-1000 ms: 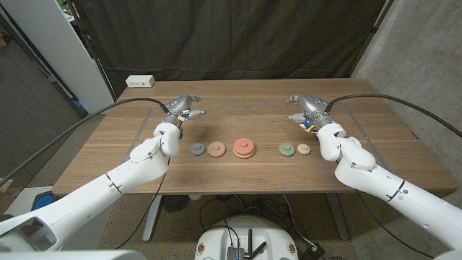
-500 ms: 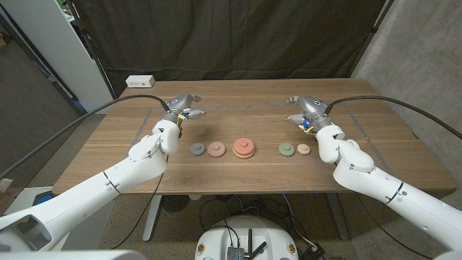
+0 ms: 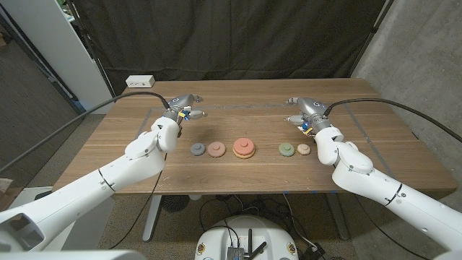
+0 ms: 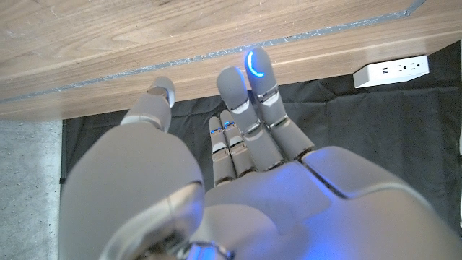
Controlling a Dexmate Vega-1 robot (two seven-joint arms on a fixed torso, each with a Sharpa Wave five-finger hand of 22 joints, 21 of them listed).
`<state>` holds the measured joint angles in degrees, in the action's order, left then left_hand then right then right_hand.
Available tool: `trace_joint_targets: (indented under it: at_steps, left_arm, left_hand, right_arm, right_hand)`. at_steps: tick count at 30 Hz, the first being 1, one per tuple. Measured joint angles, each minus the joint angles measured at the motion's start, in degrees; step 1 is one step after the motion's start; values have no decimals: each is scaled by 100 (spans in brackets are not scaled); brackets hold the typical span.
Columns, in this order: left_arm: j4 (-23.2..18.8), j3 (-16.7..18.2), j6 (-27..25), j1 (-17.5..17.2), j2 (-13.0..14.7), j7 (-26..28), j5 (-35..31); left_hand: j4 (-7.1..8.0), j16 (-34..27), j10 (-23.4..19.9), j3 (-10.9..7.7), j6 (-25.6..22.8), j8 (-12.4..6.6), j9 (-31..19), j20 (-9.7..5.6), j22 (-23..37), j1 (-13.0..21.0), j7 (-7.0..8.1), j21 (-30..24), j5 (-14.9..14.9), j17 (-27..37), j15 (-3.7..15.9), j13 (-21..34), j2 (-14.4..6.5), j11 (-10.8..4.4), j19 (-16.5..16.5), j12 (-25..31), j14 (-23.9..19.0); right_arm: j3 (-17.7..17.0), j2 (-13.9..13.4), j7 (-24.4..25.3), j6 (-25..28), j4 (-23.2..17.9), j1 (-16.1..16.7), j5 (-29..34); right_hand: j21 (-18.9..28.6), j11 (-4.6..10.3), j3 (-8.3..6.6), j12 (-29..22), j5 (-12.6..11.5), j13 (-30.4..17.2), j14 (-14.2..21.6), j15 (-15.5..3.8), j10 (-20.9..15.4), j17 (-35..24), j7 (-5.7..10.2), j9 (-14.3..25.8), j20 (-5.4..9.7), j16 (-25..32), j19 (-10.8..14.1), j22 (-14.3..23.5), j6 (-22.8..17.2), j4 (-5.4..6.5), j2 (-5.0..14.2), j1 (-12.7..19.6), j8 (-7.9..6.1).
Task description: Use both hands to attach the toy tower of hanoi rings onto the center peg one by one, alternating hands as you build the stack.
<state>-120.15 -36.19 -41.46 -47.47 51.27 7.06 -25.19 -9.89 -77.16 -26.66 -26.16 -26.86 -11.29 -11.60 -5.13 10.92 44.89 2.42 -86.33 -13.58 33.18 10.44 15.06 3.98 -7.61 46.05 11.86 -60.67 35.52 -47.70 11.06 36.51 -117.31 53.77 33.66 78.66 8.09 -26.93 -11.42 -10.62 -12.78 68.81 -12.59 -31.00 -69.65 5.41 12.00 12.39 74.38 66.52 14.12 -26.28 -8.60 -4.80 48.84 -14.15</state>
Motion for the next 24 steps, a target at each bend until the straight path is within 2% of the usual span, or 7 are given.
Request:
trace_joint_targets:
  at_steps: [9,11,24]
  left_arm:
    - [-174,-202,-56,246,217,-603,-117]
    - [-203,-237,-53,276,261,-673,-150]
    - [-409,-245,96,232,435,-1035,-359]
  left_hand:
    - [28,0,80,28,50,42,0,-9,0,30,-8,0,0,-76,-31,-1,30,23,-9,-21,52]
    - [31,0,100,65,50,42,0,-3,1,30,-8,0,0,-82,-31,-1,30,43,-44,-21,52]
    - [23,-41,100,120,77,42,1,1,1,52,-36,0,0,-129,-31,-1,53,43,-59,-21,51]
  right_arm:
    - [17,-22,46,27,-18,6,-48]
    - [19,-23,67,27,-18,6,-68]
    - [58,-20,103,12,0,3,-121]
  right_hand:
    - [0,0,0,0,0,0,0,0,0,14,31,0,0,0,0,-2,-31,0,36,-37,0]
    - [15,0,0,0,0,-1,0,0,0,6,31,0,0,0,0,-2,-31,0,36,-37,45]
    - [44,-32,-22,0,0,-1,0,0,-31,-14,31,0,0,44,0,-2,-31,-23,66,-66,45]
